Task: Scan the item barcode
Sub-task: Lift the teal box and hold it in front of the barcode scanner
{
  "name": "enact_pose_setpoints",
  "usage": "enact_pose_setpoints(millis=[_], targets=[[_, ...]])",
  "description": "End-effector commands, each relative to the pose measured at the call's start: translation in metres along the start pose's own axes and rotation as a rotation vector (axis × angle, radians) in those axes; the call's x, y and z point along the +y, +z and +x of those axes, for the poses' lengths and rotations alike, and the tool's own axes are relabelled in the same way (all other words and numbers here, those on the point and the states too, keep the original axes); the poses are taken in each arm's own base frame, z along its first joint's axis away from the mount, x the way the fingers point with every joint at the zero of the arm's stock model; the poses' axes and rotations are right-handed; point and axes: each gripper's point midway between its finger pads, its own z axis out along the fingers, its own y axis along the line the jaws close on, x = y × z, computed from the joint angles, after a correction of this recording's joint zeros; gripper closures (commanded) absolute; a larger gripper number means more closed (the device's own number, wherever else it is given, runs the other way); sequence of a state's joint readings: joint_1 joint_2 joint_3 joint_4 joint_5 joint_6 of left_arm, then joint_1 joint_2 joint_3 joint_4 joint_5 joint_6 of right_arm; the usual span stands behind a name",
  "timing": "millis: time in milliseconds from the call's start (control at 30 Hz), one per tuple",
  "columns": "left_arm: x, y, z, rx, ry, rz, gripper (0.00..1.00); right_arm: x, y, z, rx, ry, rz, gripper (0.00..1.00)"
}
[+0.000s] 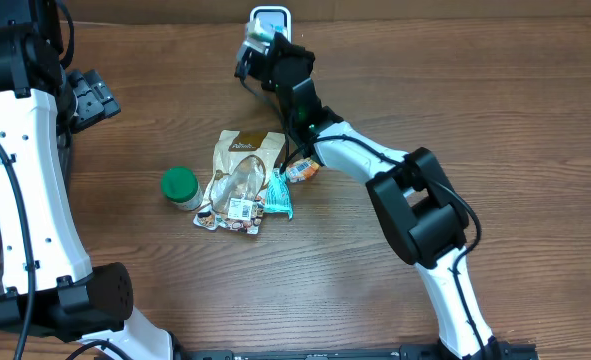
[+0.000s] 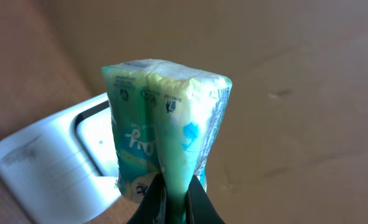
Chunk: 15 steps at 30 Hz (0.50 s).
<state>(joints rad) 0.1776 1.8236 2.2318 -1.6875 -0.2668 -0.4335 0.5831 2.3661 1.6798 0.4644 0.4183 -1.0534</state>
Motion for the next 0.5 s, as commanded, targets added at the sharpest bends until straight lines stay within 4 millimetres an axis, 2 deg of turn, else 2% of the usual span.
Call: enact_pose_setpoints(millis=[0, 200, 467], targets=[[0.002, -0.002, -0.001, -0.009, 0.015, -0.01, 0.0, 0.027, 0.008, 0.01, -0.017, -0.147, -0.035, 0.96], [0.002, -0.002, -0.001, -0.009, 0.016, -0.01, 0.0, 0.027, 0.012, 0.01, -0.051, -0.15, -0.009, 0.96], [0.002, -0.002, -0.001, -0.009, 0.015, -0.01, 0.0, 0.009, 0.016, 0.015, -0.056, -0.13, 0.041, 0.96]])
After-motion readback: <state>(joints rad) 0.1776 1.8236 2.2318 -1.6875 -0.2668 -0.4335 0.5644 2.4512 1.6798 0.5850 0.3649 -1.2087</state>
